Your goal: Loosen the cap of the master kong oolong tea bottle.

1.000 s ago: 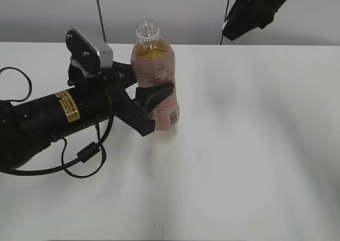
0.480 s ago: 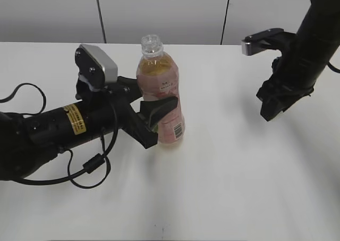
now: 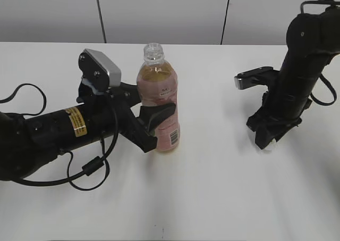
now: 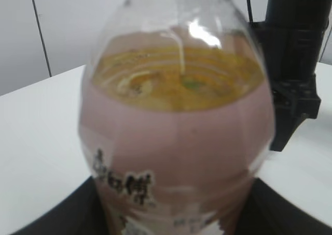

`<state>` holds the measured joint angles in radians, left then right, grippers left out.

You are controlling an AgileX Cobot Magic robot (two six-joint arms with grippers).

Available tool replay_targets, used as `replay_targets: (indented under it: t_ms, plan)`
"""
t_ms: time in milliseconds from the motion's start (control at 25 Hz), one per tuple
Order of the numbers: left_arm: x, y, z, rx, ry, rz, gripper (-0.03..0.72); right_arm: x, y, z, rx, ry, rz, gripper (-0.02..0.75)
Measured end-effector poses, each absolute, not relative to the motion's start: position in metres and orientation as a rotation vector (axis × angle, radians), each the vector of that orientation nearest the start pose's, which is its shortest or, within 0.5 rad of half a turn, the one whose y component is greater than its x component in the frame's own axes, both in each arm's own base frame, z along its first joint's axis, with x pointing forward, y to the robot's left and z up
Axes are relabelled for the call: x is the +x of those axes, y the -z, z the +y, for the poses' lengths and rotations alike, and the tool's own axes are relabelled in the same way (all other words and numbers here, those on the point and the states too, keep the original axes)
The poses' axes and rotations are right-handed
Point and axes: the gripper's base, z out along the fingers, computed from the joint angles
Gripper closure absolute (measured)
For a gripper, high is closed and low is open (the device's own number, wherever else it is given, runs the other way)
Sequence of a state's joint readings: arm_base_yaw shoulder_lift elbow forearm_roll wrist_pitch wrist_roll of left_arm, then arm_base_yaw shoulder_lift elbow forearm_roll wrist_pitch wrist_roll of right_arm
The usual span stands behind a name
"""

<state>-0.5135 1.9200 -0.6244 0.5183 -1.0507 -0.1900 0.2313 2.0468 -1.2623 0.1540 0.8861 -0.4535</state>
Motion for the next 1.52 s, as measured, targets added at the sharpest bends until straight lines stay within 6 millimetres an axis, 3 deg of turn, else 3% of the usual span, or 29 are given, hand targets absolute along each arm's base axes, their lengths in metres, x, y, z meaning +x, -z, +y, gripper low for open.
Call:
replay_targets:
  t_ms: [120,320,520,640,800,920,1240,1520]
  plan:
    - [0.262,-0.129,-0.192,0.845,0.695,1.633,0.300,0.359,-0.113,0.095,-0.893,-0.182,3.002,0.465]
    - [0.262,-0.116,-0.192,0.844,0.698,1.673,0.300,0.361,-0.113,0.096,-0.883,-0.177,2.988,0.465]
    - [0.262,-0.115,-0.192,0.837,0.706,1.664,0.300,0.363,-0.112,0.096,-0.873,-0.172,2.975,0.463]
    - [0.262,-0.115,-0.192,0.831,0.707,1.664,0.300,0.363,-0.112,0.096,-0.871,-0.169,2.968,0.404]
    - [0.262,-0.116,-0.192,0.829,0.710,1.658,0.300,0.363,-0.112,0.096,-0.868,-0.169,2.968,0.244]
    - [0.262,-0.116,-0.192,0.829,0.710,1.658,0.296,0.363,-0.112,0.096,-0.852,-0.169,2.972,0.193]
    - [0.262,-0.123,-0.194,0.807,0.744,1.589,0.179,0.363,-0.112,0.096,-0.822,-0.171,2.983,0.179]
    - [0.261,-0.124,-0.195,0.815,0.753,1.576,0.167,0.363,-0.112,0.096,-0.824,-0.172,2.990,0.178]
